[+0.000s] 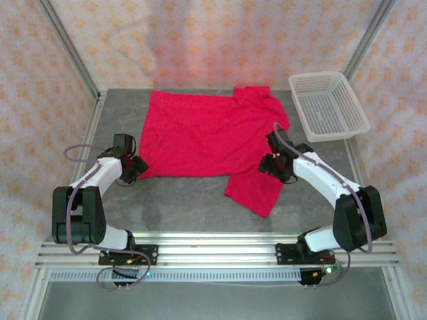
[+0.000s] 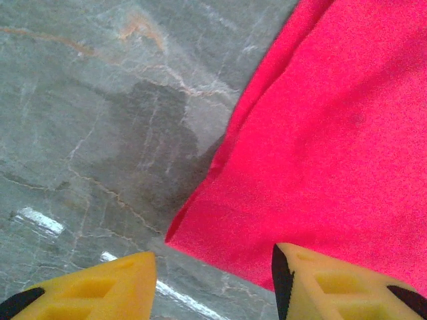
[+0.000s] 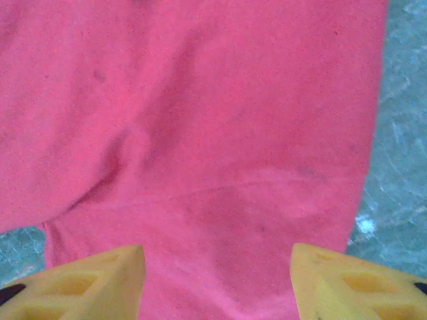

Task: Fold the inside-out t-shirt
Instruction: Turn over the T-shirt at the center of the table.

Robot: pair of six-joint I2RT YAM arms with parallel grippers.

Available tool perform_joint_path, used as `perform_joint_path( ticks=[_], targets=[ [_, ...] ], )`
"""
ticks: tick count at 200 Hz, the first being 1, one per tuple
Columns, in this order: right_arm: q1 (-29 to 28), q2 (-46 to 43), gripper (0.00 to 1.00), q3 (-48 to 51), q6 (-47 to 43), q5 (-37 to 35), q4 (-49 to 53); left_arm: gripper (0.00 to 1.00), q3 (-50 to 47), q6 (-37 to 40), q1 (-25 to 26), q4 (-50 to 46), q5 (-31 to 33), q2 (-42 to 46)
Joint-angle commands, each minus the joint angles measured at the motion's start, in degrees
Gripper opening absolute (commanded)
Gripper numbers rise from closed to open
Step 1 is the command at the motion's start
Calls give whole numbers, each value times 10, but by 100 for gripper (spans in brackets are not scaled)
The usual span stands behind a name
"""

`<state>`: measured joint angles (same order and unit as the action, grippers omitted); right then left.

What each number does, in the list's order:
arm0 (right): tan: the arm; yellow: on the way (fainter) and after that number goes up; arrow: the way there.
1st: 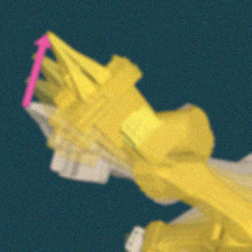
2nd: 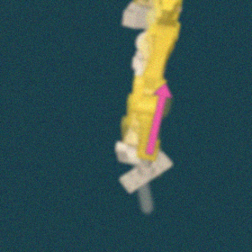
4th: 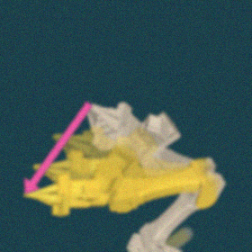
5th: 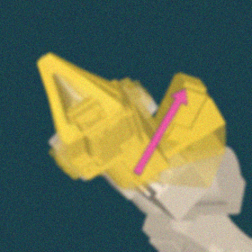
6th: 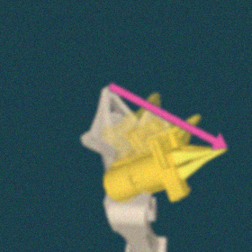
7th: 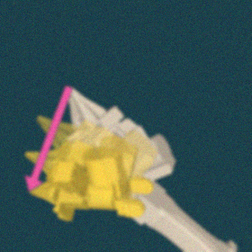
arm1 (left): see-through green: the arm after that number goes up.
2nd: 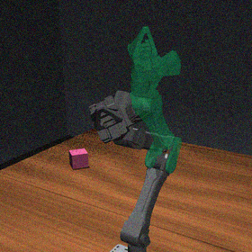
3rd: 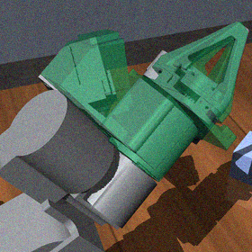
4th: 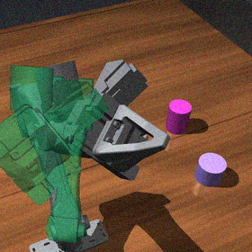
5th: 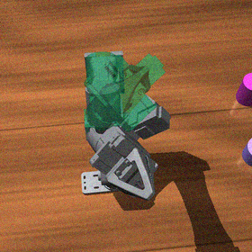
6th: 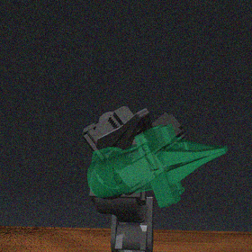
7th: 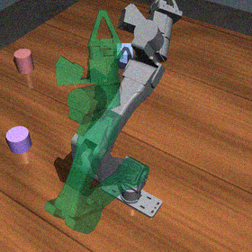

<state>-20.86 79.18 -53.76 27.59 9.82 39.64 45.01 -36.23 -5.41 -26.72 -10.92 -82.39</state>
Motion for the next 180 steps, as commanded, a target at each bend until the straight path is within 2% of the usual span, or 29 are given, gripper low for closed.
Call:
perform_joint_path(
  ticks=[1, 34, 65, 84, 127, 169, 180],
  targets=[
    [-7, -39, 59, 20, 22, -16, 16, 50, -14, -19, -5, 38, 6, -25],
    [-45, -87, 59, 71, 57, -3, 48, 48, -19, -48, -5, 92, -25, -66],
    [-93, -131, 59, 122, 104, -9, 84, 16, -17, -54, -5, 92, -18, -70],
    [-123, -155, 56, 152, 139, -2, 87, 7, -17, -52, -5, 80, -5, -56],
    [-180, -160, 55, 199, 203, 20, 42, 4, -9, -49, -5, 67, -3, -46],
    [-189, -105, 55, 236, 241, 37, -44, 3, -6, -49, -4, 58, -3, -38],
    [-189, -88, 52, 238, 244, 29, -59, 3, -5, -49, -5, 54, 0, -32]
  ],
)
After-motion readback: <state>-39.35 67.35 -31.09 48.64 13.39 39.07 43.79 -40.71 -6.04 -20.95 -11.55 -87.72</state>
